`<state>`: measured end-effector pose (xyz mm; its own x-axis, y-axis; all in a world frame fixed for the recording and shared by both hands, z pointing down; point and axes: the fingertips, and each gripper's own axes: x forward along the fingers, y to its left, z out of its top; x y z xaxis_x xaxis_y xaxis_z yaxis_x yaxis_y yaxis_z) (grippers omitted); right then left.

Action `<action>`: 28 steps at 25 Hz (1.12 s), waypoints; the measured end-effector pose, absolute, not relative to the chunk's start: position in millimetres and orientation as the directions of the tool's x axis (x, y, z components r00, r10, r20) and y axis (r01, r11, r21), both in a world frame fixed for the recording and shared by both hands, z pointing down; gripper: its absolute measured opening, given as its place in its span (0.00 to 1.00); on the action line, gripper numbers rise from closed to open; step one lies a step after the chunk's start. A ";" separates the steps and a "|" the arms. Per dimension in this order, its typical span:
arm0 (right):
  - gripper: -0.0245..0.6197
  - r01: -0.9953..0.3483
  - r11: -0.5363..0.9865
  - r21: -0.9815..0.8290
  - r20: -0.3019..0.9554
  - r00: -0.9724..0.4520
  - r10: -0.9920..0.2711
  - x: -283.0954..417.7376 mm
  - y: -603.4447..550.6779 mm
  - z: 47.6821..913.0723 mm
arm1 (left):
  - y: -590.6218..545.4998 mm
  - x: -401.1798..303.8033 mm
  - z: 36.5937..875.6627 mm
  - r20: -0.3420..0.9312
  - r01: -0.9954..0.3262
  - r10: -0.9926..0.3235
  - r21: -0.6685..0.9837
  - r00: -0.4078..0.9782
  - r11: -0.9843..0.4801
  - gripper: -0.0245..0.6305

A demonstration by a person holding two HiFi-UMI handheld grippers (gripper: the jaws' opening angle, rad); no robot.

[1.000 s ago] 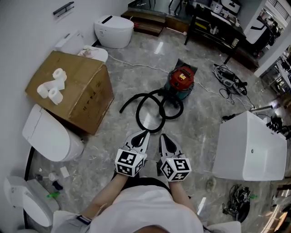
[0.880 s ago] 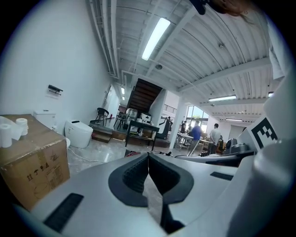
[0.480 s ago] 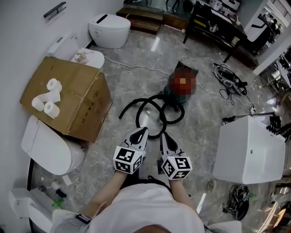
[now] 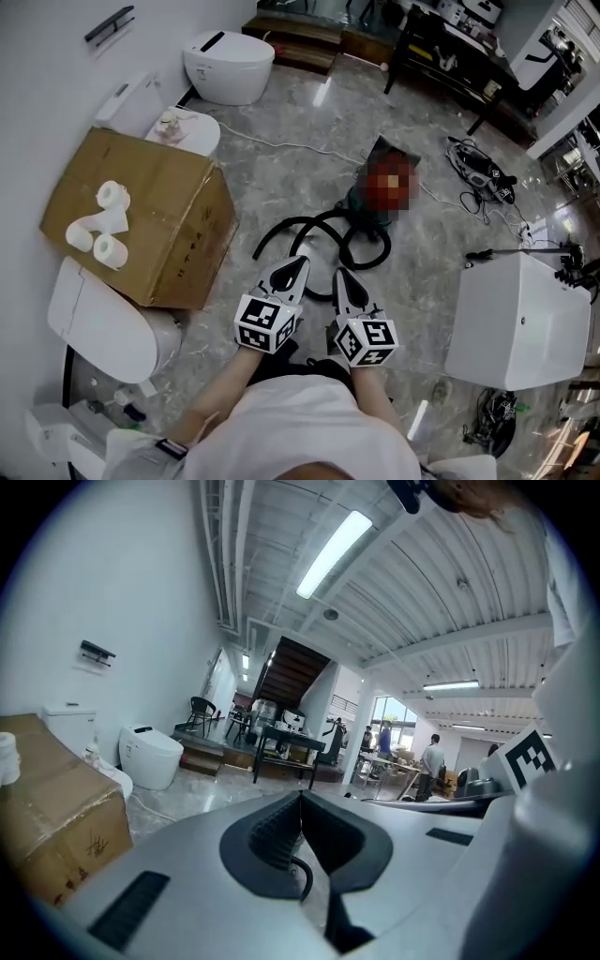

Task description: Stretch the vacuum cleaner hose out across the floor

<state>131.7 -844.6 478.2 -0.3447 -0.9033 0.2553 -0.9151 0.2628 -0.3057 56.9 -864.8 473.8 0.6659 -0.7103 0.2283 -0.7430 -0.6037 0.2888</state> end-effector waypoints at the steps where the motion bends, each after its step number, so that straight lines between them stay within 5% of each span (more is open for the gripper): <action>1: 0.06 -0.915 0.262 -0.307 0.253 -0.344 -0.904 128.9 -850.1 479.7 | -870.7 54.0 475.2 0.228 -0.742 -0.709 0.288 0.667 -0.605 0.05; 28: 0.06 -0.867 0.360 -0.344 0.341 -0.472 -0.813 134.7 -935.3 516.9 | -942.6 20.3 522.3 0.355 -0.846 -0.774 0.322 0.524 -0.426 0.05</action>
<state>134.7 -935.3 516.9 -0.4724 -0.8128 0.3409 -0.8672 0.3596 -0.3443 20.3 -942.6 522.3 0.5244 -0.7741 0.3547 -0.8458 -0.4255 0.3218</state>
